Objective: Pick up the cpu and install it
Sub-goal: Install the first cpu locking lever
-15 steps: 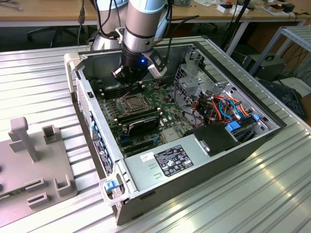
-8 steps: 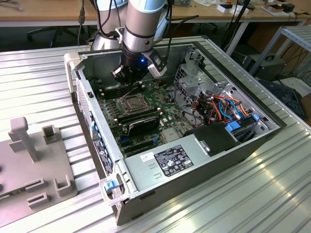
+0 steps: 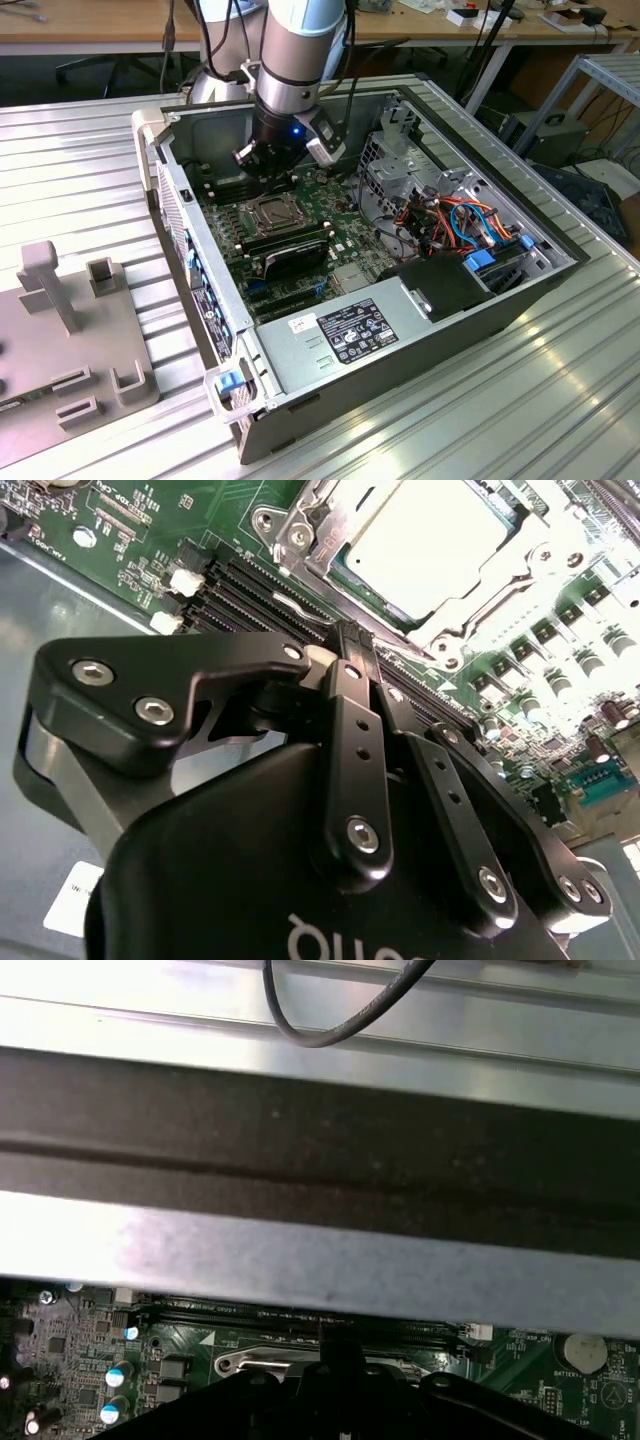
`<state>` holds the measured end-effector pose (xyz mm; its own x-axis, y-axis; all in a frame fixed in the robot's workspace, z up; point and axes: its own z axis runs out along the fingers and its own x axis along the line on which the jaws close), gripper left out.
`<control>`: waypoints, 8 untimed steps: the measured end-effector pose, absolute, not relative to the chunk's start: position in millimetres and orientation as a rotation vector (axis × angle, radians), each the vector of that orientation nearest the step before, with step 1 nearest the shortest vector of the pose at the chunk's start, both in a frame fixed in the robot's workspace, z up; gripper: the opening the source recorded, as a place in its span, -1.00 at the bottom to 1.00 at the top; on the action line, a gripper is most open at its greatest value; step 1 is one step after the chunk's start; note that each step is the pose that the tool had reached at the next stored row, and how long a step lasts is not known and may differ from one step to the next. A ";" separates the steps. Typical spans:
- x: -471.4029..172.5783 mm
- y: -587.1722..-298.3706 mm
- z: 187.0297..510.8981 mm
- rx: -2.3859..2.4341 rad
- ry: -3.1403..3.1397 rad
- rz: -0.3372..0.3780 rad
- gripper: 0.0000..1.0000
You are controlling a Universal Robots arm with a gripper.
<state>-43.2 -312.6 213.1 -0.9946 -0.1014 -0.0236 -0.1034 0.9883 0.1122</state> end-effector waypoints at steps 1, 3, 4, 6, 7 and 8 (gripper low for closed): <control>-43.1 -312.6 211.0 -0.160 3.115 0.177 -0.79; -43.1 -312.6 210.8 -0.160 3.115 0.177 -0.79; -43.1 -312.5 210.3 -0.160 3.114 0.178 -0.79; -43.1 -312.5 209.3 -0.160 3.114 0.177 -0.79; -43.1 -312.6 209.0 -0.160 3.115 0.177 -0.79; -43.1 -312.6 208.8 -0.161 3.115 0.177 -0.79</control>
